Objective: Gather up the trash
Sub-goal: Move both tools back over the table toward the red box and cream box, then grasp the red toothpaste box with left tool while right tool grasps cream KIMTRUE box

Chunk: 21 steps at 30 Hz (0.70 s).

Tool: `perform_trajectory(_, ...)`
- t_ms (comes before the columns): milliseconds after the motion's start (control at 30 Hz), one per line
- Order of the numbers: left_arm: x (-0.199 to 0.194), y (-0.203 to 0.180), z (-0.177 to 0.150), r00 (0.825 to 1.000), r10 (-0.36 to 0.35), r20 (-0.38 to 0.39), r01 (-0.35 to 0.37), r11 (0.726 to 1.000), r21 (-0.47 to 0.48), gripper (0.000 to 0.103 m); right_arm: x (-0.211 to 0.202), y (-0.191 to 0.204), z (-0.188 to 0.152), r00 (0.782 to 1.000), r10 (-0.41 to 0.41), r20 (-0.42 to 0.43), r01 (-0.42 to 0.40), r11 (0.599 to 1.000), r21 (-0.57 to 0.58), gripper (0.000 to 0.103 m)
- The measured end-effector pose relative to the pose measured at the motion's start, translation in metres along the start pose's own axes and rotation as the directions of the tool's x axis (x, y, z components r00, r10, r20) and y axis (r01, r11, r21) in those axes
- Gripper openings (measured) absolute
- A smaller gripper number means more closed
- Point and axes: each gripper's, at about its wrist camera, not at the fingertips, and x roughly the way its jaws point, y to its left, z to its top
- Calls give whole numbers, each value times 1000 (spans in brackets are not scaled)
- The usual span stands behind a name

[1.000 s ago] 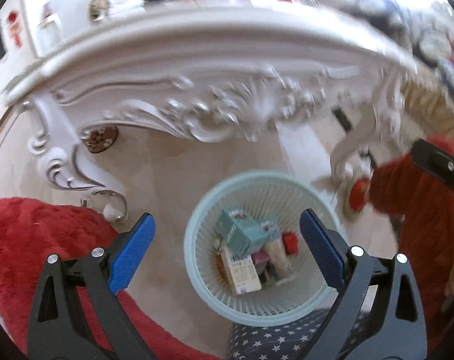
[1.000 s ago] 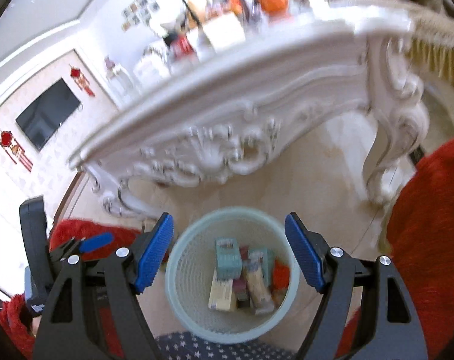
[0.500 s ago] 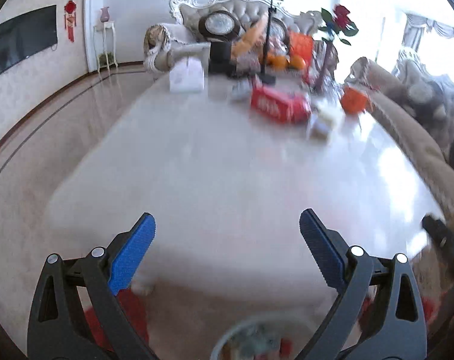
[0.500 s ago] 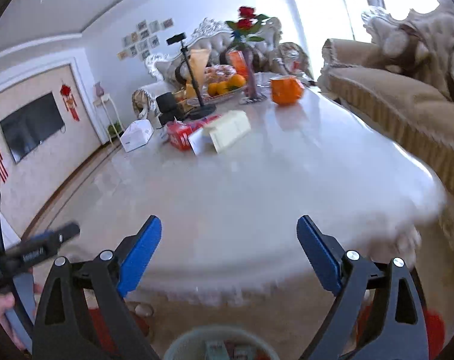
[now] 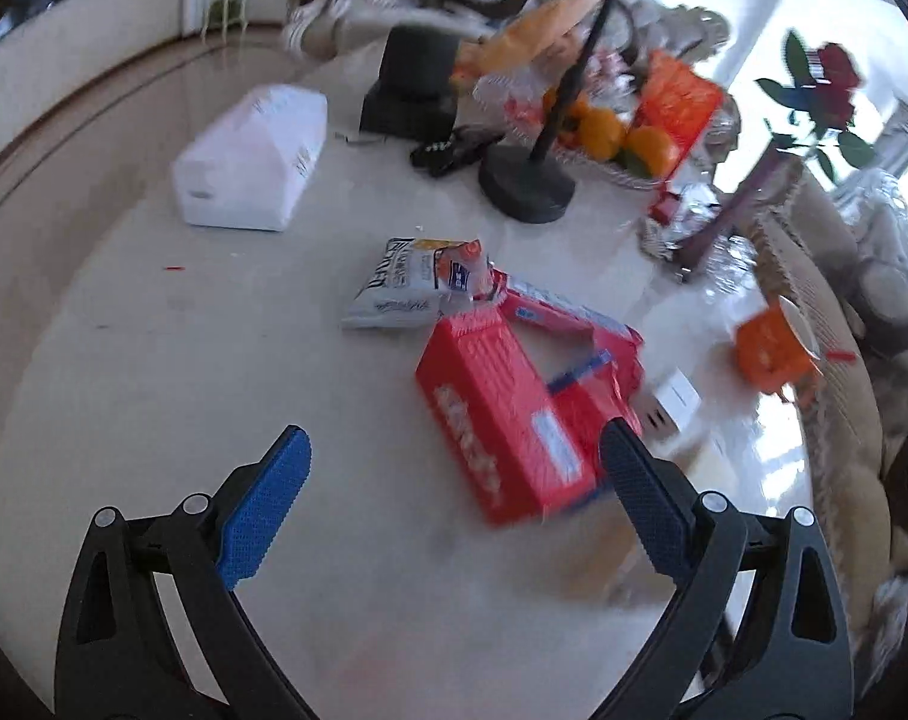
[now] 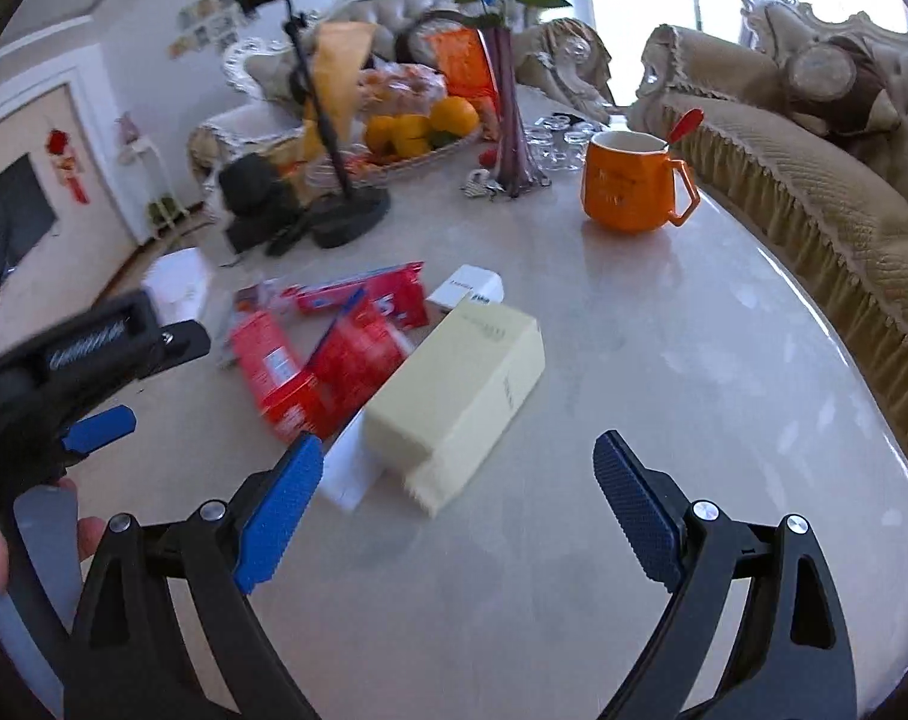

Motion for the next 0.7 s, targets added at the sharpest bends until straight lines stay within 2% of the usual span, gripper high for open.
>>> perform_trajectory(100, 29, -12, 11, 1000, 7, -25, -7, 1000, -3, 94, 13, 11, 4, 1000, -15, 2, 15, 1000, -26, 87)
perform_trajectory(267, 51, -27, 19, 998, 51, -23, -49, 997, 60, 94, 34, 27, 18, 999, -44, 7, 45, 997, -55, 87)
perform_trajectory(433, 73, -21, 22, 995, 57, -86, -53, 997, 53, 94, 55, 31, 21, 996, -84, -31, 82, 995, -63, 87)
perform_trajectory(533, 78, -17, 15, 989, 105, -104, -94, 990, 102, 94, 61, 23, 19, 993, -103, -66, 96, 991, -95, 87)
perform_trajectory(600, 76, -14, 12, 991, 94, -91, -83, 989, 122, 94, 62, 13, 18, 993, -90, -81, 81, 991, -103, 87)
perform_trajectory(700, 70, -10, 10, 989, 124, -82, -111, 983, 144, 94, 59, -1, 19, 991, -101, -87, 92, 990, -107, 87)
